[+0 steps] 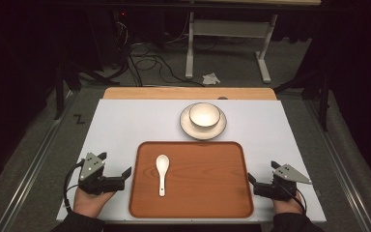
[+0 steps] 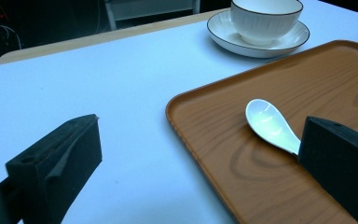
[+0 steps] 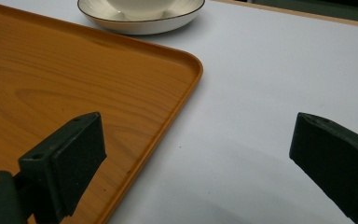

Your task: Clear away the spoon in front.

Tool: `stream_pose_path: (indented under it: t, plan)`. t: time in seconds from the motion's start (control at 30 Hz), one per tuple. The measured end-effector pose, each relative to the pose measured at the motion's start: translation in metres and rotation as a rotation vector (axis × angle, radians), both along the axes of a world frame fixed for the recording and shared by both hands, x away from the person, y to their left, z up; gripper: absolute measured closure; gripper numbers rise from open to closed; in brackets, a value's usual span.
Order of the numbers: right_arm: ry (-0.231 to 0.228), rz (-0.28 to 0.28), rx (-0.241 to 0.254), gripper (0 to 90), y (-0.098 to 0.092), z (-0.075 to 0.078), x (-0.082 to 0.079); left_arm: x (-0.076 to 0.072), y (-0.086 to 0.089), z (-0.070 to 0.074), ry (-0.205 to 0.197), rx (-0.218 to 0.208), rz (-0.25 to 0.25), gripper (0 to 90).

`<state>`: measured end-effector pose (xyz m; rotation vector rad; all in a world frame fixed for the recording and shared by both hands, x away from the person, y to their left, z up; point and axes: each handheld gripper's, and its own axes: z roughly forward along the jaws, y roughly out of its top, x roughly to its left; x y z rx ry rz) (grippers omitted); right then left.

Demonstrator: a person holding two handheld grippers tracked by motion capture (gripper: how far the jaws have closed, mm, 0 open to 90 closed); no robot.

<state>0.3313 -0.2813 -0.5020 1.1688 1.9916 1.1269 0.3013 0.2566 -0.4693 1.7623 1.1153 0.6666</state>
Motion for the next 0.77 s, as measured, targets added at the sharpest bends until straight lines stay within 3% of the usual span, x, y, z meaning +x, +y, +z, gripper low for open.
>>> stream_pose_path:
  t: [0.27, 0.5, 0.77]
  plan:
    - [0.0, 0.0, 0.01, 4.1, -0.0008, 0.0001, 0.0007, -0.0023, 0.0037, -0.0008, 0.001, 0.01, 0.01, 0.0]
    - [-0.005, 0.003, 0.007, 4.0, 0.0002, 0.0004, 0.0012, -0.0015, 0.0097, -0.0022, 0.005, -0.017, 0.033, 0.0]
    - [-0.011, 0.002, 0.021, 4.1, -0.004, 0.0014, 0.0003, -0.0027, 0.0065, -0.0025, 0.005, -0.008, 0.035, 0.0]
